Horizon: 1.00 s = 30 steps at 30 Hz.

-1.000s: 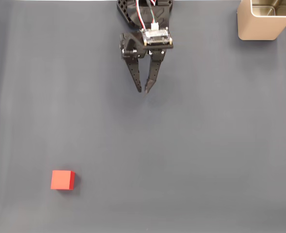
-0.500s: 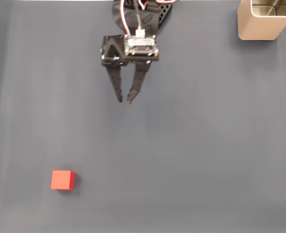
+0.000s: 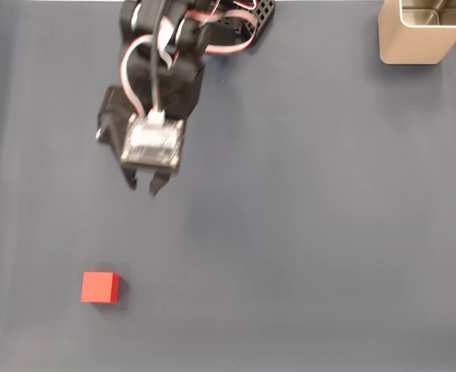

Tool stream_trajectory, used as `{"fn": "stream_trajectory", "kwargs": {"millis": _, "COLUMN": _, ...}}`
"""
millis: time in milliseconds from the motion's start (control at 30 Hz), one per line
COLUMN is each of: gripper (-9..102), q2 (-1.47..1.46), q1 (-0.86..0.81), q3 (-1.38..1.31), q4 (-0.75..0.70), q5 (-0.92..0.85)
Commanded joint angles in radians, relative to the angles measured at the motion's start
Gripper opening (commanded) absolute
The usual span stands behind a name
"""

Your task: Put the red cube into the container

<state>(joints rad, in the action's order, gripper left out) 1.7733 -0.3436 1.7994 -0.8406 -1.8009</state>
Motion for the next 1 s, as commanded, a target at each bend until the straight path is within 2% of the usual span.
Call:
{"fn": "stream_trajectory", "kwargs": {"millis": 0, "gripper": 7, "q2": -0.095, "q1": -0.023, "q3": -0.206, "q4": -0.018, "q5": -0.017}}
{"fn": "stream_trajectory", "kwargs": {"millis": 233, "gripper": 14, "q2": -0.341, "q1": -0.058, "q3": -0.456, "q4": -0.038, "q5": -0.075}}
{"fn": "stream_trajectory", "kwargs": {"millis": 467, "gripper": 27, "q2": -0.491, "q1": -0.1, "q3": -0.571, "q4": -0.026, "q5": -0.103}}
{"fn": "stream_trajectory", "kwargs": {"millis": 700, "gripper": 40, "q2": -0.609, "q1": -0.135, "q3": -0.623, "q4": 0.098, "q5": -0.107}}
{"fn": "stream_trajectory", "kwargs": {"millis": 967, "gripper": 46, "q2": -0.742, "q1": -0.137, "q3": -0.698, "q4": 0.19, "q5": -0.072}}
